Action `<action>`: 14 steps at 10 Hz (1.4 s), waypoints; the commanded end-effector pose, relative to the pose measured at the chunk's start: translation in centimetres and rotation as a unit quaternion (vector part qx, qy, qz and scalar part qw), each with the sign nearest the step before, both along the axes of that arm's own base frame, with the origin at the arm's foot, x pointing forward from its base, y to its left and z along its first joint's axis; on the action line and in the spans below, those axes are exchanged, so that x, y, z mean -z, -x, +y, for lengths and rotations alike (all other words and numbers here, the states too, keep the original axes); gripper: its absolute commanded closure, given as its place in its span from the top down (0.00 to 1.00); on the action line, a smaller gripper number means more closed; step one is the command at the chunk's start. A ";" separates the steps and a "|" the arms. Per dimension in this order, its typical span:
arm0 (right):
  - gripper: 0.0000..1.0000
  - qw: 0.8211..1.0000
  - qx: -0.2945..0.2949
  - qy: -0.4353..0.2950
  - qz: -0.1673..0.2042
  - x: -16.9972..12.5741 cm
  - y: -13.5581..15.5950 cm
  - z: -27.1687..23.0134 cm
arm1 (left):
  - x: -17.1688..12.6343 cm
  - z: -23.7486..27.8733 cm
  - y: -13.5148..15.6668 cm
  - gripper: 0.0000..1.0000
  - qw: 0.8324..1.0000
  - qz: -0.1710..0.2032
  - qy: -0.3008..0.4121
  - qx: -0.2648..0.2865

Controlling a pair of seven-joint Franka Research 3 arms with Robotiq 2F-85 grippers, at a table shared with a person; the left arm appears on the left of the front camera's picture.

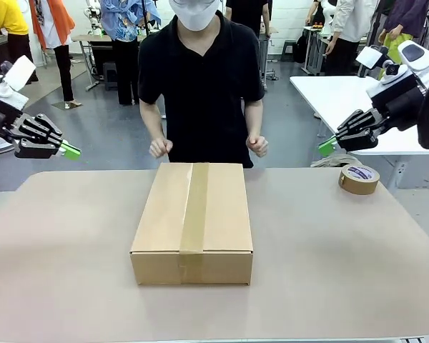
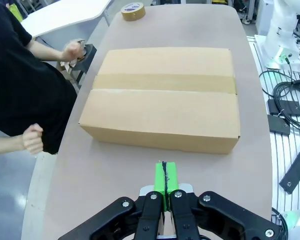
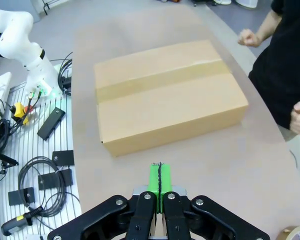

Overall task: Wrap the clocks to prevent damage.
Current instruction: After the human seals the box with tape, release both hands from the side flaps of the Package Box.

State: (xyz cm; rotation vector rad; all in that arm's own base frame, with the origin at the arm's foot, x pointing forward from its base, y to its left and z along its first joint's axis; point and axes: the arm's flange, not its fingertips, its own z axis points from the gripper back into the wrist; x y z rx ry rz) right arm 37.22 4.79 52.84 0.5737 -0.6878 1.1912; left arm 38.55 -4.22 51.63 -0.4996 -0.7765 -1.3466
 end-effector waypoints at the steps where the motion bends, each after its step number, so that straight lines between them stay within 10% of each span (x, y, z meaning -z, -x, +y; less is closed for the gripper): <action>1: 0.01 1.000 0.001 -0.001 -0.003 0.1 -0.1 0.0 | -0.1 0.1 -0.3 0.00 1.000 0.001 -0.004 -0.004; 7: 0.01 1.000 0.000 -0.002 -0.001 0.0 0.0 0.0 | 0.0 0.2 0.0 0.00 1.000 0.000 0.002 -0.002; 8: 0.60 1.000 -0.013 -0.001 -0.001 -0.3 1.8 -0.5 | -0.4 0.5 0.2 0.09 1.000 -0.010 -0.006 0.007; 9: 0.60 1.000 -0.008 0.007 0.005 -0.6 2.7 -0.8 | -0.5 0.7 0.4 0.60 1.000 -0.012 -0.005 0.009; 10: 1.00 1.000 -0.004 0.009 0.010 -0.8 3.0 -0.7 | -0.9 0.9 0.0 0.68 1.000 -0.007 -0.008 0.013; 11: 0.64 1.000 -0.011 0.011 0.016 -0.7 3.3 -0.7 | -0.8 0.8 0.2 1.00 1.000 -0.004 -0.008 0.013; 12: 1.00 1.000 -0.015 0.011 0.019 -0.6 3.4 -0.8 | -0.8 0.8 0.2 1.00 1.000 0.000 -0.007 0.014; 14: 1.00 1.000 -0.017 0.008 0.022 -0.5 3.5 -0.9 | -0.8 0.7 -0.2 0.93 1.000 0.010 -0.004 0.018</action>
